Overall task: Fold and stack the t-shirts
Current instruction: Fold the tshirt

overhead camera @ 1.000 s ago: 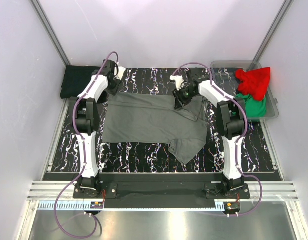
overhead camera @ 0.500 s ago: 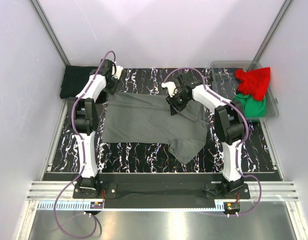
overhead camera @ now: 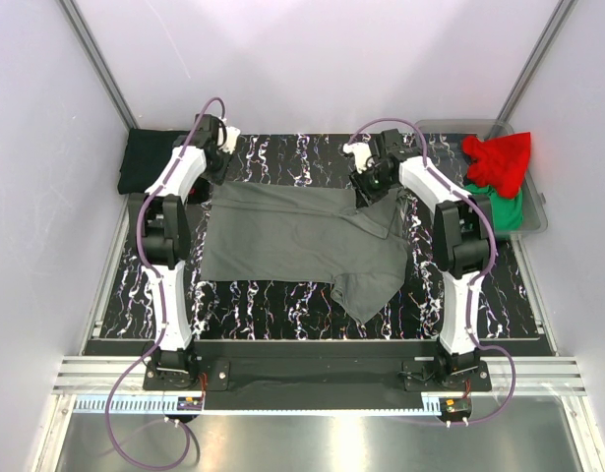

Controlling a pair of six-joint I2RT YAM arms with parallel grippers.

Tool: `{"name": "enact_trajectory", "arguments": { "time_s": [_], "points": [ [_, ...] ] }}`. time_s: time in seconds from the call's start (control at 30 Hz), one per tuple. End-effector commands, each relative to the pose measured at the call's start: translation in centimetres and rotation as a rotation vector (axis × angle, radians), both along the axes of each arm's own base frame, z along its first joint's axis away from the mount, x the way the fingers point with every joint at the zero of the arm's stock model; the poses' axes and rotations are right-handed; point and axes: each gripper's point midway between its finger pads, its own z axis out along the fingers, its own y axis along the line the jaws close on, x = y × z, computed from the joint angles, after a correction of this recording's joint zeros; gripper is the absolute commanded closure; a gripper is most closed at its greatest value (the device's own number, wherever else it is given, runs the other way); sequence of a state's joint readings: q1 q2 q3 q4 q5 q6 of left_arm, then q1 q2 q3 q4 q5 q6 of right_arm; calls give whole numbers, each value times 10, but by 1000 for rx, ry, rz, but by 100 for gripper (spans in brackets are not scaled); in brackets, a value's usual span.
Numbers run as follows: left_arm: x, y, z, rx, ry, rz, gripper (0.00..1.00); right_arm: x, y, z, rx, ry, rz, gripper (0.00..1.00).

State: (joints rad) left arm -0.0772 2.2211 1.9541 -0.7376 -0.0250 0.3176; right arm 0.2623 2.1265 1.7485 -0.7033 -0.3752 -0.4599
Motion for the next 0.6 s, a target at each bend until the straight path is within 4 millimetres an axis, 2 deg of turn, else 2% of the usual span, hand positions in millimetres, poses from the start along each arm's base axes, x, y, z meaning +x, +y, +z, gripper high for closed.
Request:
{"name": "enact_trajectory", "arguments": {
  "time_s": [0.0, 0.2, 0.57],
  "points": [
    [7, -5, 38, -12, -100, -22, 67, 23, 1, 4, 15, -47, -4, 62],
    [7, -5, 38, 3, -98, -27, 67, 31, 1, -5, 37, -23, -22, 61],
    [8, -7, 35, 16, -94, -34, 67, 15, -1, -10, 56, 27, -19, 61]
  ]
}}
